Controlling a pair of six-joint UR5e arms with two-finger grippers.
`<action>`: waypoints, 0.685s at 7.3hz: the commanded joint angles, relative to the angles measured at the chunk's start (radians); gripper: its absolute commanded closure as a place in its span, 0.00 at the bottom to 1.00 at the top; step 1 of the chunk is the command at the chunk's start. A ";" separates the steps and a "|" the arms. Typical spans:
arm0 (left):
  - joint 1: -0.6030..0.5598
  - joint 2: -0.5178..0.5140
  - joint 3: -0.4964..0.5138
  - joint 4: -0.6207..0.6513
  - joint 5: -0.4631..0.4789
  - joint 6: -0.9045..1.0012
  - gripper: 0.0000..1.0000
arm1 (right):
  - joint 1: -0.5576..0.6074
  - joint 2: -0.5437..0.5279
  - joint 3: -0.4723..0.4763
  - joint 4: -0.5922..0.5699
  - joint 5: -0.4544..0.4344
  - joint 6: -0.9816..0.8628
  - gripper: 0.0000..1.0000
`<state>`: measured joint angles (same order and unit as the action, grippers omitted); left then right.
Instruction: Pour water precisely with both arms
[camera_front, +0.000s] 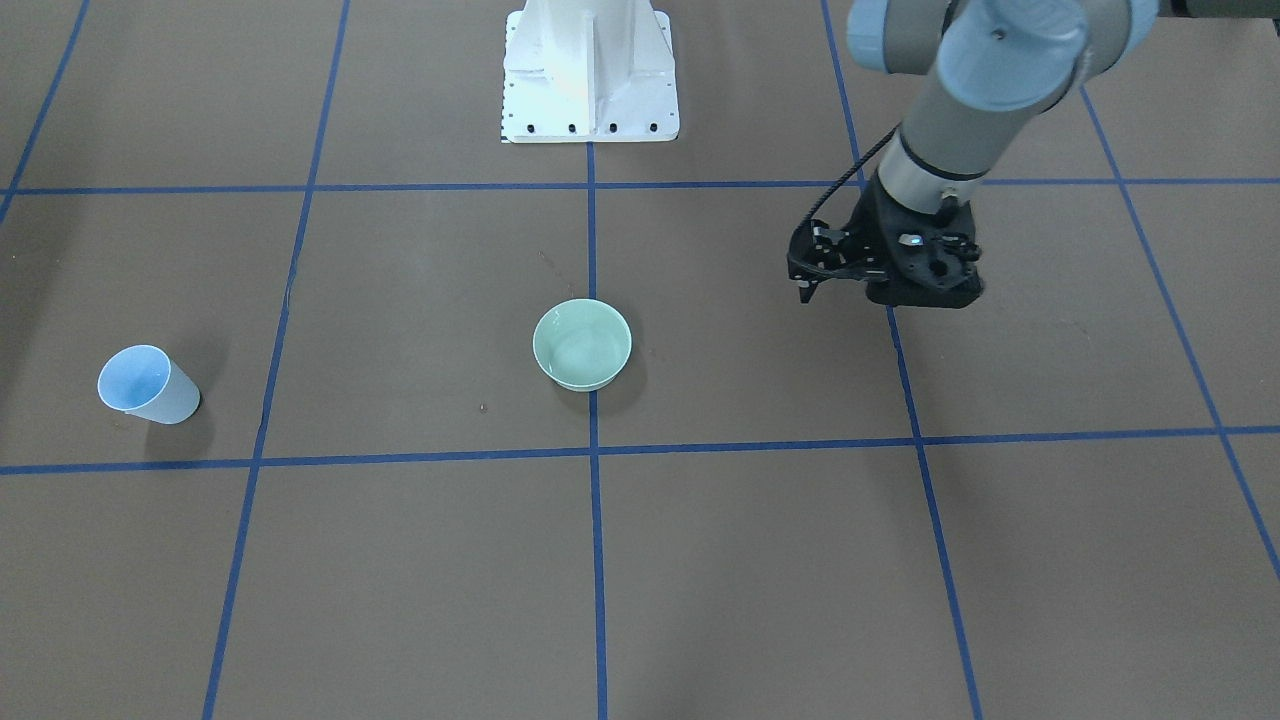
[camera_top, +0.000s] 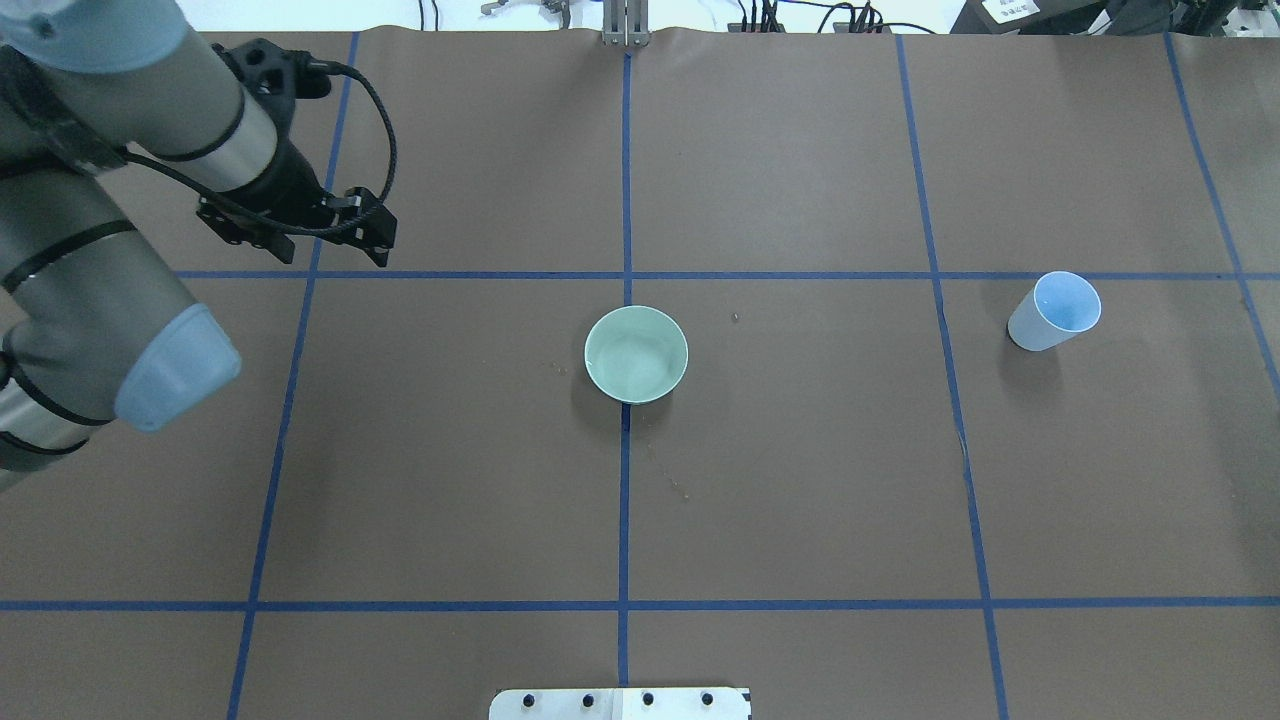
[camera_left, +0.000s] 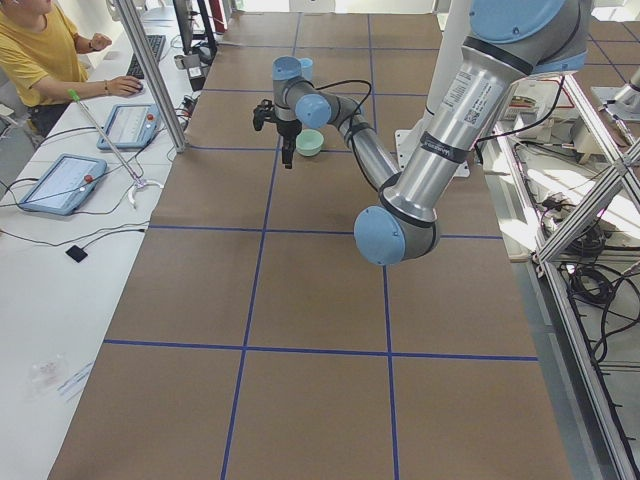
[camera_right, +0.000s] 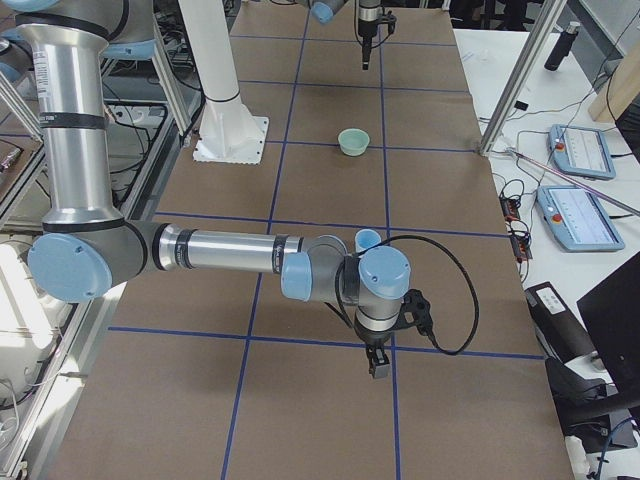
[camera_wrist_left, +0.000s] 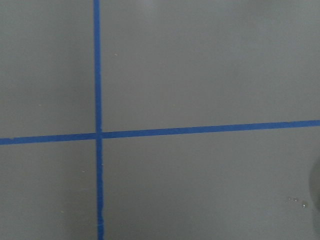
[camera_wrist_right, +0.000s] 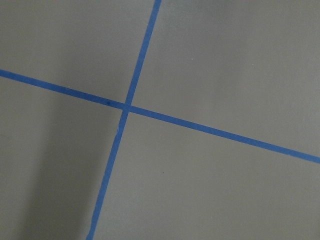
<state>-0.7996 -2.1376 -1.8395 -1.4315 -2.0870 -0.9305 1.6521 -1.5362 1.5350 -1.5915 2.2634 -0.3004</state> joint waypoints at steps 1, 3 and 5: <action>0.124 -0.091 0.112 -0.080 0.080 -0.139 0.00 | 0.000 0.001 0.000 0.001 0.002 0.001 0.00; 0.177 -0.175 0.251 -0.176 0.108 -0.217 0.00 | 0.000 0.001 0.002 0.001 0.004 0.001 0.00; 0.224 -0.225 0.308 -0.181 0.146 -0.229 0.01 | 0.000 0.001 0.005 0.002 0.004 0.001 0.00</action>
<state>-0.6057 -2.3280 -1.5719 -1.6023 -1.9686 -1.1459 1.6521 -1.5355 1.5382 -1.5903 2.2671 -0.2991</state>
